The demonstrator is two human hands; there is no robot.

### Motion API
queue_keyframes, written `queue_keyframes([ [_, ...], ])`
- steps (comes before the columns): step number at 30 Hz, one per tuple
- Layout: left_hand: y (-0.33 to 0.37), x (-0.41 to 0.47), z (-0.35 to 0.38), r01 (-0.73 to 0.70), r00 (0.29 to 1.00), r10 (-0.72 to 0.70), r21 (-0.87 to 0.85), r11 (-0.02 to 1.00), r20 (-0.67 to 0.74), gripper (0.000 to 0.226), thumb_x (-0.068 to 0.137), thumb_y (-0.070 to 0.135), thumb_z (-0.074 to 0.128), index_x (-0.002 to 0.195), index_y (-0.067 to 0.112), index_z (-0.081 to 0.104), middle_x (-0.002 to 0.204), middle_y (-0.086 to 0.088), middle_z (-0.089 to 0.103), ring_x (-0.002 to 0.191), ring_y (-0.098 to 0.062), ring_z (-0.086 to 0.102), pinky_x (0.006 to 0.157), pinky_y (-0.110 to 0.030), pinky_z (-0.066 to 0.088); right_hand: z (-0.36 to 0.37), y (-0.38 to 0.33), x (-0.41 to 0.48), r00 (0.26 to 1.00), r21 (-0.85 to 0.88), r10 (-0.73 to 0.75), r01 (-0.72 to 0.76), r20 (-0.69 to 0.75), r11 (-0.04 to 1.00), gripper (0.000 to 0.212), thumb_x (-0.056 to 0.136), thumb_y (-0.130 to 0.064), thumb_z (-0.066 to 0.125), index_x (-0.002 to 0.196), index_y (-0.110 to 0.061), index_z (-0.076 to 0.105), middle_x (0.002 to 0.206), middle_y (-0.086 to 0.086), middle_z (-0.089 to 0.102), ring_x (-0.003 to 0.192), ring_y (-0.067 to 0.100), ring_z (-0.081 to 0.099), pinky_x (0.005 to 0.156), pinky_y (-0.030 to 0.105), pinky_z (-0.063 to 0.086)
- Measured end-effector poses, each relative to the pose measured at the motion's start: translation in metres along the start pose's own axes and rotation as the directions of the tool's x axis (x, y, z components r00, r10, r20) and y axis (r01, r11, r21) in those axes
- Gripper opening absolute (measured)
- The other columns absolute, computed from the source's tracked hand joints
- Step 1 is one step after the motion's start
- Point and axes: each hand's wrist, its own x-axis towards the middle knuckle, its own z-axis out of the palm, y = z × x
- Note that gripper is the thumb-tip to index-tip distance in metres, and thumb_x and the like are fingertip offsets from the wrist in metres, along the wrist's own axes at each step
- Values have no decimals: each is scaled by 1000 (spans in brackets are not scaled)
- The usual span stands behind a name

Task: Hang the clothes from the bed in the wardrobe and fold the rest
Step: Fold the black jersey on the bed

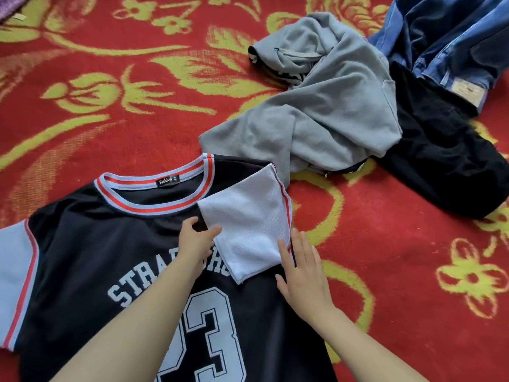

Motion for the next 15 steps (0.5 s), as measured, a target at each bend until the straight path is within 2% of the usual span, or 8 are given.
queue_keyframes([
  [3, -5, -3, 10, 9, 1000, -9, 83, 997, -4, 40, 86, 13, 65, 121, 9, 47, 98, -8, 57, 73, -18, 52, 61, -28, 44, 8, 9, -3, 990, -82, -115, 121, 79, 989, 82, 42, -40, 89, 116, -11, 67, 128, 11, 59, 116, 26, 58, 84, 42, 55],
  [6, -15, -3, 12, -34, 998, 42, 179, 983, -40, 45, 85, 9, 62, 125, 11, 43, 102, -8, 57, 78, -23, 55, 63, -31, 44, 8, 12, 2, 971, -79, -210, 220, 117, 972, 81, 48, -39, 84, 123, -16, 63, 134, 8, 55, 123, 22, 53, 92, 43, 50],
  [7, -17, -2, 11, -48, 997, 59, 201, 978, -48, 50, 84, 8, 61, 130, 12, 40, 101, -7, 56, 81, -25, 56, 66, -34, 45, 10, 10, 4, 960, -77, -234, 247, 154, 966, 83, 55, -37, 79, 132, -16, 55, 142, 11, 45, 130, 25, 45, 101, 45, 42],
  [9, -23, -1, 10, -81, 995, 92, 240, 967, -38, 57, 85, 7, 60, 136, 14, 35, 89, -7, 57, 78, -24, 56, 70, -36, 47, 20, 7, 6, 939, -24, -270, 281, 215, 959, 81, 81, -33, 60, 149, -16, 19, 156, 14, 2, 144, 31, 1, 114, 46, 3],
  [10, -26, -1, 9, -92, 995, 100, 259, 961, -18, 60, 85, 7, 60, 138, 15, 33, 84, -7, 56, 75, -22, 56, 68, -34, 47, 25, 6, 8, 930, 6, -262, 269, 258, 963, 78, 89, -31, 48, 151, -17, 3, 155, 12, -15, 139, 29, -22, 111, 41, -13],
  [11, -28, -2, 8, -98, 995, 101, 272, 957, 1, 62, 86, 7, 60, 140, 15, 31, 82, -7, 56, 72, -20, 55, 65, -31, 46, 28, 6, 10, 923, 34, -251, 252, 290, 967, 76, 92, -29, 41, 150, -17, -6, 153, 9, -23, 133, 25, -33, 109, 37, -19],
  [13, -32, -5, 3, -97, 995, 97, 263, 960, 13, 63, 88, 9, 59, 142, 15, 29, 84, -4, 55, 71, -16, 55, 60, -26, 43, 29, 6, 13, 919, 75, -246, 234, 308, 969, 76, 92, -29, 40, 150, -19, -9, 152, 4, -26, 133, 19, -35, 111, 34, -17],
  [15, -37, -11, -8, -90, 995, 97, 234, 968, -18, 58, 90, 12, 58, 141, 16, 32, 83, 0, 54, 73, -15, 55, 63, -26, 43, 19, 5, 15, 923, 119, -214, 185, 321, 976, 75, 92, -30, 44, 151, -17, 1, 156, 3, -15, 143, 19, -18, 116, 33, -6],
])
